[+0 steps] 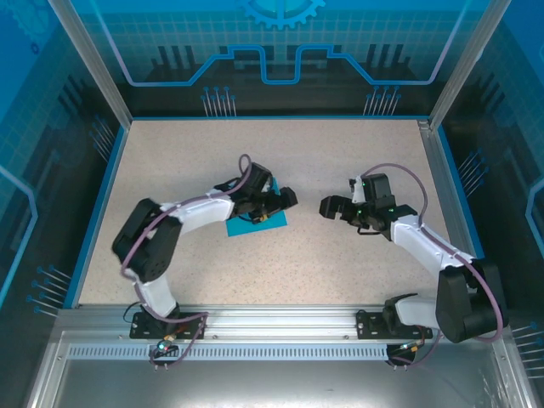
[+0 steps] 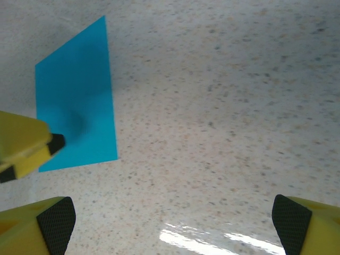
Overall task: Fold a paper plane with a square sheet of paper (pick it up from the middle)
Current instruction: Move the square sheet of paper to the center of the table.
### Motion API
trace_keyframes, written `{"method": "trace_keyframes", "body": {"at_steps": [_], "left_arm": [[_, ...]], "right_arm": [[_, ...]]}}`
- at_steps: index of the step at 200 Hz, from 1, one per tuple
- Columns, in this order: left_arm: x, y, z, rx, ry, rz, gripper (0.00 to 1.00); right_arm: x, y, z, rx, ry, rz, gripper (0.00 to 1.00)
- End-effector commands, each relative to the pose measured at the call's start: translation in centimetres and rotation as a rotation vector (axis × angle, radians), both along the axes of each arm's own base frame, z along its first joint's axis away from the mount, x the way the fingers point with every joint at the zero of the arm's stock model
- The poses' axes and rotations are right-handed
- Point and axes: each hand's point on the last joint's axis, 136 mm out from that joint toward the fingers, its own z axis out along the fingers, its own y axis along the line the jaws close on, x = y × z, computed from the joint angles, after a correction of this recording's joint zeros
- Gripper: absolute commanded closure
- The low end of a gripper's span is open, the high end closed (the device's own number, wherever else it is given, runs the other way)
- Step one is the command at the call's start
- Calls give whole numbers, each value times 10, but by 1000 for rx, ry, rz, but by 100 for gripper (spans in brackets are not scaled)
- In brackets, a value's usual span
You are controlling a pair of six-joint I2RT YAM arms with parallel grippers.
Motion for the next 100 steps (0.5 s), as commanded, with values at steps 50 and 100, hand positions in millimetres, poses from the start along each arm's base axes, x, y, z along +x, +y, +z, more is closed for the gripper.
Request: {"method": "trace_keyframes", "body": {"at_steps": [50, 100], "left_arm": [[-24, 161, 43, 145, -235, 320, 1], [-47, 203, 42, 196, -316, 383, 1]], "right_arm": [[28, 109, 18, 8, 1, 190, 1], [63, 192, -17, -123, 114, 281, 1]]}}
